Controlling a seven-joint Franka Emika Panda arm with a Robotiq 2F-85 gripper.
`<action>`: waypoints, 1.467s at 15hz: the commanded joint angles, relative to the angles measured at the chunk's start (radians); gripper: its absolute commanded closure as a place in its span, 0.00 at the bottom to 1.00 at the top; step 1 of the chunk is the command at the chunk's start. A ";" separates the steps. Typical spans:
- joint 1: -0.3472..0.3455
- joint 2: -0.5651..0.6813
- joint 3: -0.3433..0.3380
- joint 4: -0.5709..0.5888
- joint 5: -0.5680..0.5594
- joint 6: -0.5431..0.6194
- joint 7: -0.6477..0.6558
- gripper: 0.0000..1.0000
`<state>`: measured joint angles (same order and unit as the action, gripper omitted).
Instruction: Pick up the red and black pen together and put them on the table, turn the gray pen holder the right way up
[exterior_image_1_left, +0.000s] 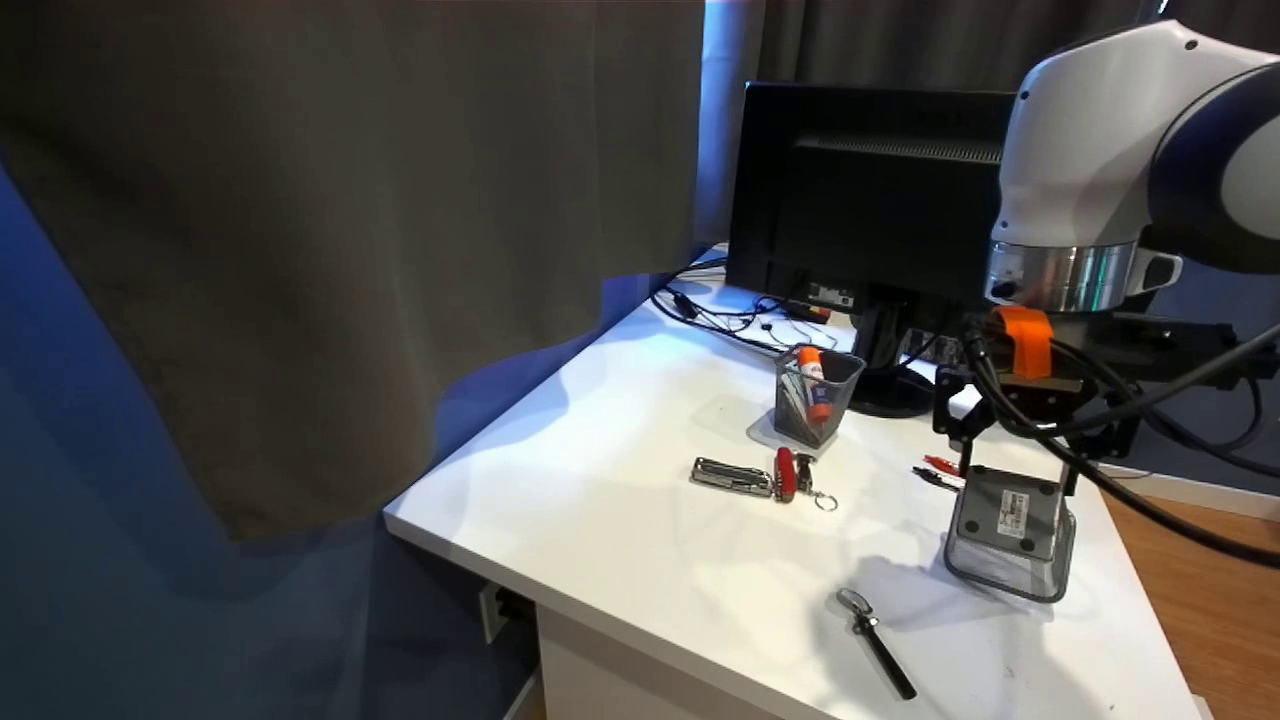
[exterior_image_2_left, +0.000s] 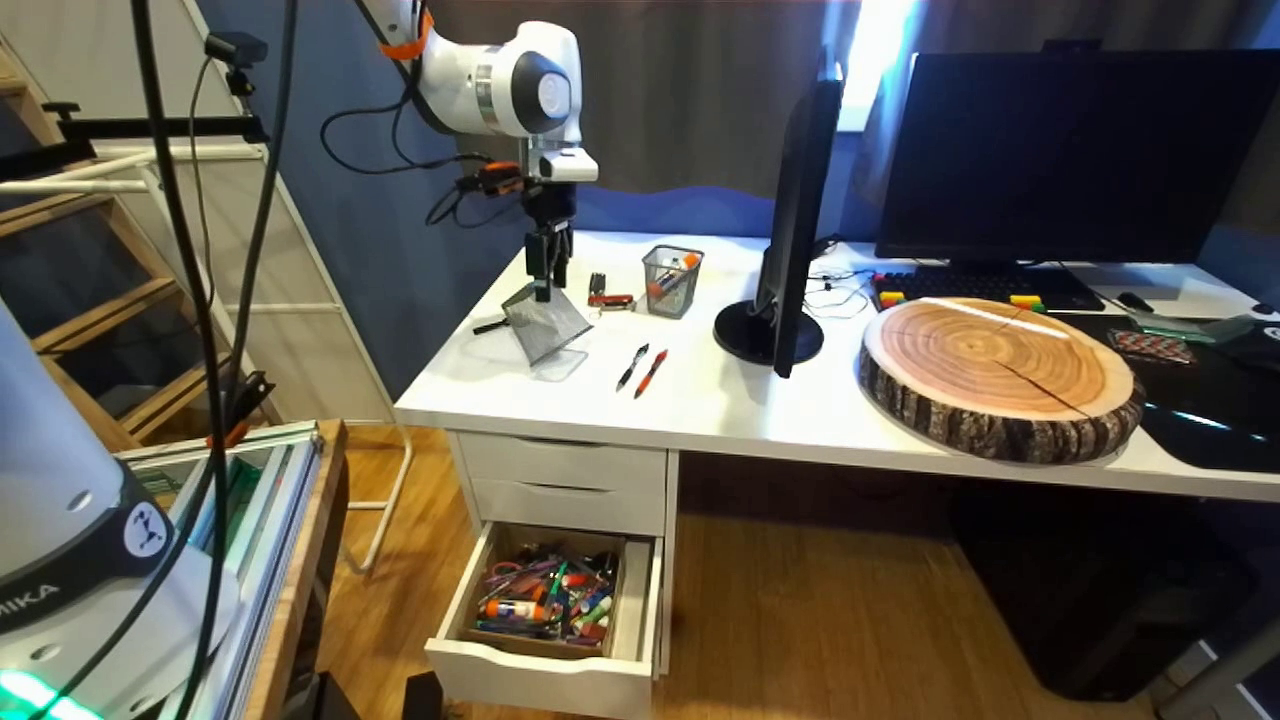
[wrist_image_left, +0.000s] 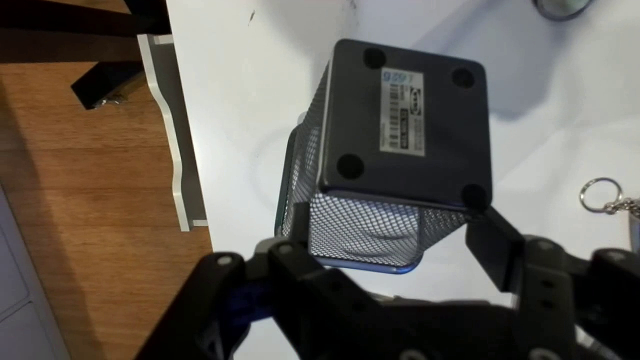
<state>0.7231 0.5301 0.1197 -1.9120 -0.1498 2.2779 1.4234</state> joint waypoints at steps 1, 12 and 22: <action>0.041 -0.032 -0.034 -0.030 -0.096 0.005 0.106 0.47; 0.075 -0.017 -0.039 -0.013 -0.232 -0.015 0.228 0.47; 0.087 0.017 -0.024 0.010 -0.224 -0.026 0.210 0.47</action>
<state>0.7977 0.5323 0.0921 -1.9119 -0.3580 2.2631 1.6147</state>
